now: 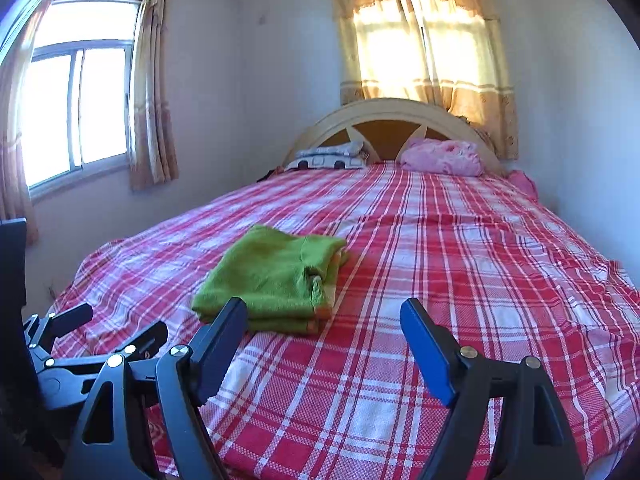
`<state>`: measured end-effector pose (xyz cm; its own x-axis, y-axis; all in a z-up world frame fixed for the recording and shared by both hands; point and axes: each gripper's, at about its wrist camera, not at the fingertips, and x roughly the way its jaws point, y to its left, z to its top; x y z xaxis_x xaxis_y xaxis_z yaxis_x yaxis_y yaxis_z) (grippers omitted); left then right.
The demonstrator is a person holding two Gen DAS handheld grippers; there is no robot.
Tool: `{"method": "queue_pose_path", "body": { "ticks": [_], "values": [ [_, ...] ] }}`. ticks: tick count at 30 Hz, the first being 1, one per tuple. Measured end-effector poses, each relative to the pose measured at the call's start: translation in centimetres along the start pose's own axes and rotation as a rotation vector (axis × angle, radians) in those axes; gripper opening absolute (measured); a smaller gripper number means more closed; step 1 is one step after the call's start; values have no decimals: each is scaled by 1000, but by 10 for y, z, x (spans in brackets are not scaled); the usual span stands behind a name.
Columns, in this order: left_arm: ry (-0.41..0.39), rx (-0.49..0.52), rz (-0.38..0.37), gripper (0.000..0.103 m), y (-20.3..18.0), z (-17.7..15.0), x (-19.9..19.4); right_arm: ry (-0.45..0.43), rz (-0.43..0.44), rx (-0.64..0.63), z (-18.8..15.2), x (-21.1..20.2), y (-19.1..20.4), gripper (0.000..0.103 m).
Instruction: Fold small clothes
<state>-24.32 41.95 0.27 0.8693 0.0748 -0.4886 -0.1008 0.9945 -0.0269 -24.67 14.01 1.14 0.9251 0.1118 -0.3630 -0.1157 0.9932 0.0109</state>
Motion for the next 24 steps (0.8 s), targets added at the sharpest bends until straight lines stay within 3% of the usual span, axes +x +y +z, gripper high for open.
{"method": "queue_pose_path", "body": {
  "ticks": [3, 24],
  "values": [
    [-15, 18, 14, 103, -2, 1, -7, -18, -7, 2, 2, -5, 1, 85],
    [-73, 40, 69, 103, -4, 11, -35, -86, -17, 7, 13, -33, 3, 86]
  ]
}}
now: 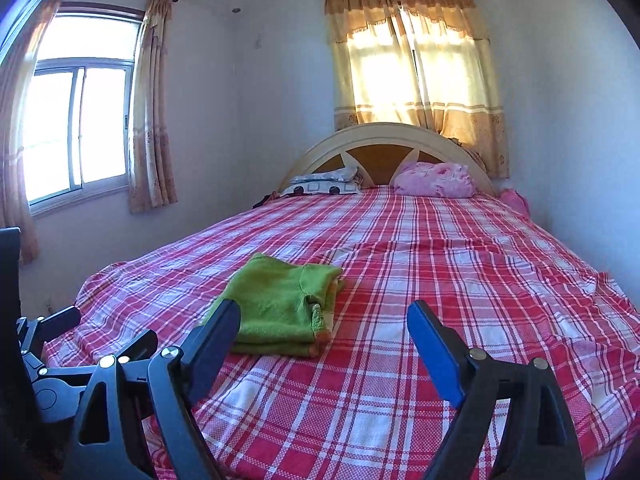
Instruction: Fold small clothes
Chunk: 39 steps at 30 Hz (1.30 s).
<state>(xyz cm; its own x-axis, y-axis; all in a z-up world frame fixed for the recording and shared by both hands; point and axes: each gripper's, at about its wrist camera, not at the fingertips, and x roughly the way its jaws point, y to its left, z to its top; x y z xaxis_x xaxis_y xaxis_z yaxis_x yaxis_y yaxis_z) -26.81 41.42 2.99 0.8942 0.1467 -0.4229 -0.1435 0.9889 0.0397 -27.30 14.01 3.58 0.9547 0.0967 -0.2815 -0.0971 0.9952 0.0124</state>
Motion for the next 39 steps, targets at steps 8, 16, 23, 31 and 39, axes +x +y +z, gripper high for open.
{"method": "queue_pose_path", "body": {
  "ticks": [8, 16, 23, 31, 39],
  "values": [
    [-38, 1, 7, 103, -2, 3, -13, -49, -12, 0, 4, -15, 0, 89],
    [-45, 8, 2, 103, -5, 5, -17, -92, -29, 5, 9, -26, -2, 92],
    [-54, 6, 12, 103, -4, 7, -22, -91, -31, 6, 10, -26, 0, 93],
    [-51, -17, 0, 103, -1, 7, -22, -102, -29, 3, 12, -26, 1, 93],
    [-75, -16, -23, 103, -3, 8, -28, -122, -36, -1, 12, -31, 5, 93]
  ]
}}
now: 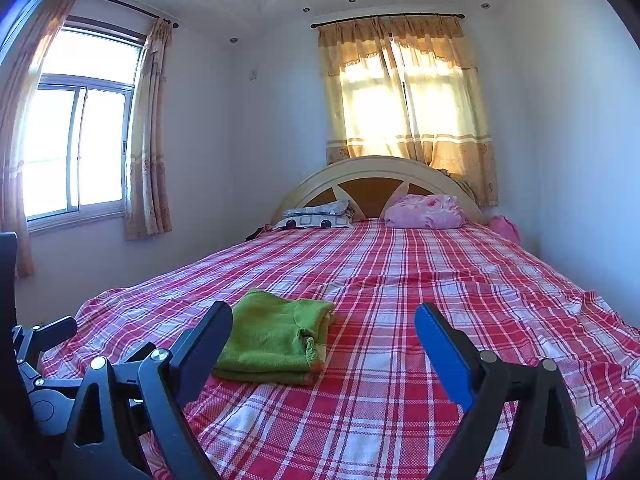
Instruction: Fold small clothes
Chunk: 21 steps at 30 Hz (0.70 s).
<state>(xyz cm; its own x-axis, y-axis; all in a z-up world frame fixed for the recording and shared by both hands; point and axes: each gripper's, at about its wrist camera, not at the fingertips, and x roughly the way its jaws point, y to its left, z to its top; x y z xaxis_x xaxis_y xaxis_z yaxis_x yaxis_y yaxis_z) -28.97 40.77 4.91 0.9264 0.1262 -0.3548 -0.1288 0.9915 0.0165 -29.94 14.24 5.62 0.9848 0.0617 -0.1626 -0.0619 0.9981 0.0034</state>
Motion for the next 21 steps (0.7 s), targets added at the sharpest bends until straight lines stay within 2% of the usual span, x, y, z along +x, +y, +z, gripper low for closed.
{"method": "queue_pose_path", "body": {
  "ticks": [9, 21],
  "values": [
    [1, -17, -26, 103, 1, 1, 0, -36, -13, -3, 0, -10, 2, 93],
    [19, -41, -36, 103, 5, 0, 3, -28, -8, -9, -1, -11, 5, 93]
  ]
}}
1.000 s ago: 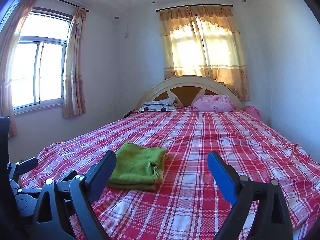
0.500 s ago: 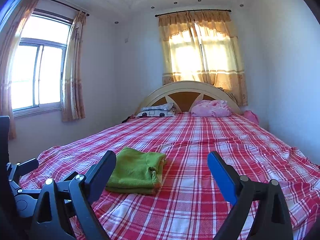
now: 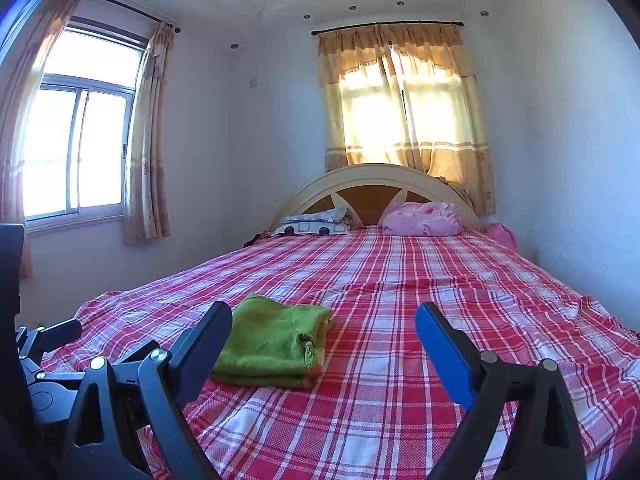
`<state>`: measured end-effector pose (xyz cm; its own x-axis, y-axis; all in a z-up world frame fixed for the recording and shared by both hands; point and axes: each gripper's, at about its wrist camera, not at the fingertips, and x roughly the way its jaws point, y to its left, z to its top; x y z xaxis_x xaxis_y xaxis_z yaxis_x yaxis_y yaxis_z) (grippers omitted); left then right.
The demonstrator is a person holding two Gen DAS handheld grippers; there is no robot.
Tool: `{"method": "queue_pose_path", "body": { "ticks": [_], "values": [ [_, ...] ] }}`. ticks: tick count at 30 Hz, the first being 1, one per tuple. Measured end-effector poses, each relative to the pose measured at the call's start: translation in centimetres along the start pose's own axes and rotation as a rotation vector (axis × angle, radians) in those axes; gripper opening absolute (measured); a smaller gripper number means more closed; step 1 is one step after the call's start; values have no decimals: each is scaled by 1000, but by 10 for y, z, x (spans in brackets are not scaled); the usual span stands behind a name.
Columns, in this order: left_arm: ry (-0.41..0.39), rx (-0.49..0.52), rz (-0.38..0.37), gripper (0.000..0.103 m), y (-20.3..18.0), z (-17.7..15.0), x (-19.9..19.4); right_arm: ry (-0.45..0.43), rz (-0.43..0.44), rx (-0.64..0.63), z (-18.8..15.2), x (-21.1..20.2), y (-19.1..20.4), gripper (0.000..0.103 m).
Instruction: Fold small clothes
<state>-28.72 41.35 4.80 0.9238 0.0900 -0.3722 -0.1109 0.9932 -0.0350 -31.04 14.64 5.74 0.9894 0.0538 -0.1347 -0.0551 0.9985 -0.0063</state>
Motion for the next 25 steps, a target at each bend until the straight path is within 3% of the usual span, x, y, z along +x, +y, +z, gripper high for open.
{"method": "queue_pose_path", "body": {
  "ticks": [17, 25],
  "values": [
    [-8, -20, -82, 103, -1, -2, -1, 3, 5, -6, -1, 0, 2, 93],
    [13, -9, -63, 103, -4, -3, 4, 4, 6, 4, -3, -2, -2, 93]
  ]
}}
